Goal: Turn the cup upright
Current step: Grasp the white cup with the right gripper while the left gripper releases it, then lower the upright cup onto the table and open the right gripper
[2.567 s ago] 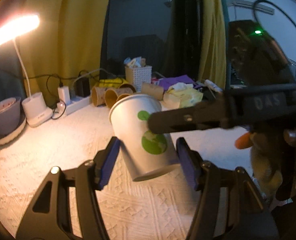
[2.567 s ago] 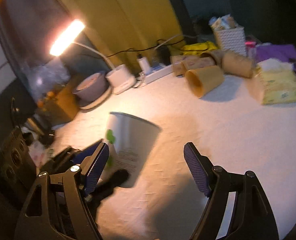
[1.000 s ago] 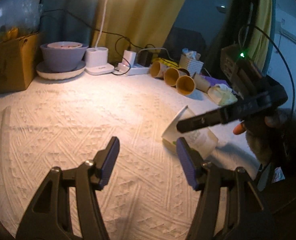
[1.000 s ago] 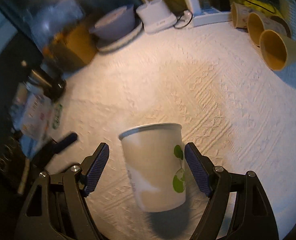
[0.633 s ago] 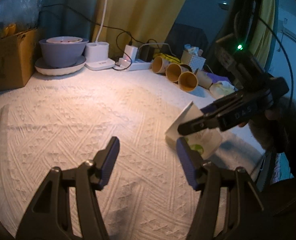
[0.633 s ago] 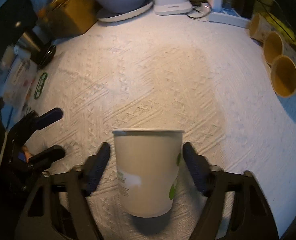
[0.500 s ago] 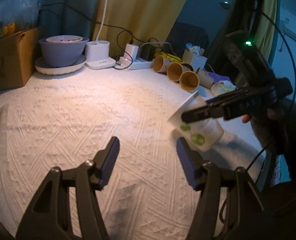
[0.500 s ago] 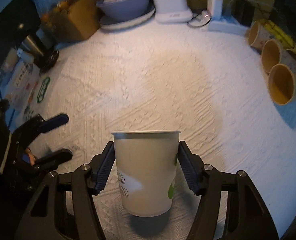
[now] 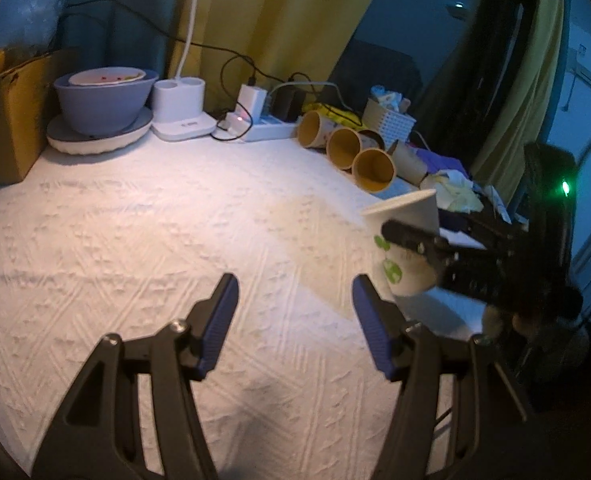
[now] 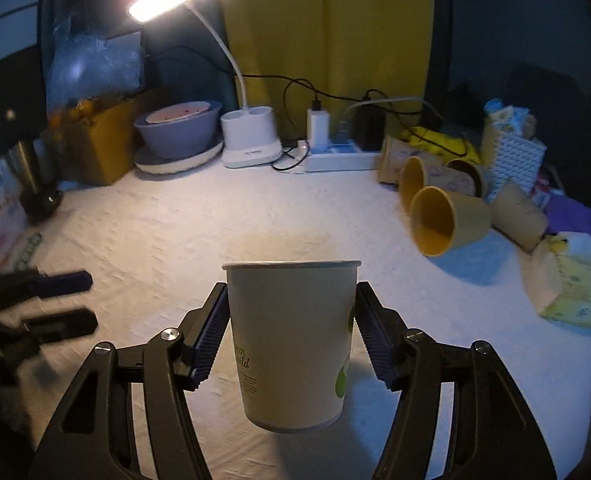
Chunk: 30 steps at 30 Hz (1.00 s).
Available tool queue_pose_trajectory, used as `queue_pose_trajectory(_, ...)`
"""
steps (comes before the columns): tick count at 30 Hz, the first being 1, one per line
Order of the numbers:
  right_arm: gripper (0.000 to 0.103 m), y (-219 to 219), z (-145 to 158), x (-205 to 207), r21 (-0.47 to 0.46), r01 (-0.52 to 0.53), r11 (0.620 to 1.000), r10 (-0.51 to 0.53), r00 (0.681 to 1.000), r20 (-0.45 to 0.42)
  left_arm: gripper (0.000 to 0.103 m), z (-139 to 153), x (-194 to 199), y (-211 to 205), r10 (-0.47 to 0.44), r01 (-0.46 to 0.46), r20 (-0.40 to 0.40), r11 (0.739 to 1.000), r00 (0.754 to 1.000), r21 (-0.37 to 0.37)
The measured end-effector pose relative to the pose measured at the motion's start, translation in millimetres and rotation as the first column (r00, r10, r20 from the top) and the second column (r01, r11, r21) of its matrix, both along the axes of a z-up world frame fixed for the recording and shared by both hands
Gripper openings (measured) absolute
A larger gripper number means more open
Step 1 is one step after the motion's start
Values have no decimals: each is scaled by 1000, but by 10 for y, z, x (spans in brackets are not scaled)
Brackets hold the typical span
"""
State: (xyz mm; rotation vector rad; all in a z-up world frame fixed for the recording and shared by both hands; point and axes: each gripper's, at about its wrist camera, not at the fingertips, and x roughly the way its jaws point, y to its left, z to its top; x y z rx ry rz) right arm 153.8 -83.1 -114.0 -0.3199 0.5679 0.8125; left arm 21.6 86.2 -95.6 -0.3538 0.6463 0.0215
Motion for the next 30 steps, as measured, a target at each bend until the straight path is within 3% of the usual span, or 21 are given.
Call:
queue_pose_trajectory(8,66,-221,-67,-152,24,2,1000,-3,999,41,61,-3,97,-177,-30,30,-12,999,999,10)
queue_pose_trajectory(22,67,-544,-91,-438,34,34,999,-35,999,26,61,23,105,-494,-87,87,-6,994,996,71)
queue_pose_trajectory(25,68,-589,-111,-472,35,46,998,-46,999,10,72,23,77,-548,-88,88,-7,992,996,90)
queue_pose_trajectory(28,69,-627,-138,-492,32,61,998,-61,998,-9,73,43,33,-578,-85,85,-1,991,996,104)
queue_pose_trajectory(30,77,-658,-138,-519,36,68,997,-68,998,-15,73,64,2,-598,-81,80,4,990,997,116)
